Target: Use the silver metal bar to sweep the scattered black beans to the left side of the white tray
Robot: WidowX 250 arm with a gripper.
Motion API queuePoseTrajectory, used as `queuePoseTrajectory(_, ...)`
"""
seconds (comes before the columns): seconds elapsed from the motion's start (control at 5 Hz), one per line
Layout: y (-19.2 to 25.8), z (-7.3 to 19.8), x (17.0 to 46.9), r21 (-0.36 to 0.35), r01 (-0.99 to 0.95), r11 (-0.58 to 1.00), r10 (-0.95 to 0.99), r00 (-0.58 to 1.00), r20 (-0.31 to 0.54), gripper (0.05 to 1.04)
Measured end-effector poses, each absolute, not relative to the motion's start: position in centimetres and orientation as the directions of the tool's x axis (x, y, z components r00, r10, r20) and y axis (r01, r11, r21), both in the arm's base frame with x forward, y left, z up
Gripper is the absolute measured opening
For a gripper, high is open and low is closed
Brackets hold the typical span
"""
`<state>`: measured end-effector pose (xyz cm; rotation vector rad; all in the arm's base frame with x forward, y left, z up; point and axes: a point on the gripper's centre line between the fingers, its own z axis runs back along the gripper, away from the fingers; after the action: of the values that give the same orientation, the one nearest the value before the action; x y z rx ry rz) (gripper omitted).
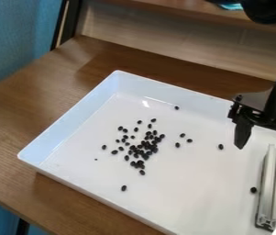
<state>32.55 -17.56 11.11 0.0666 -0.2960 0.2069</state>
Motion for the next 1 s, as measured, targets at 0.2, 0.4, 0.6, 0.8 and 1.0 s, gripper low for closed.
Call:
queuePoseTrajectory(0.2,-17.6,9.7,32.4,0.058,-0.214,0.975,0.191,0.944,0.268,0.999)
queuePoseTrajectory(0.4,-18.6,8.7,32.9,-0.002,-0.219,0.976,0.212,0.939,0.272,0.999)
queuePoseTrajectory(0.6,-19.2,8.4,32.8,-0.038,-0.238,0.971,0.239,0.937,0.253,0.999)
queuePoseTrajectory(0.8,-19.4,7.9,32.9,-0.053,-0.244,0.968,0.249,0.941,0.229,0.999)
queuePoseTrajectory(1.0,-19.1,6.8,33.6,-0.037,-0.261,0.965,0.263,0.942,0.211,0.999)
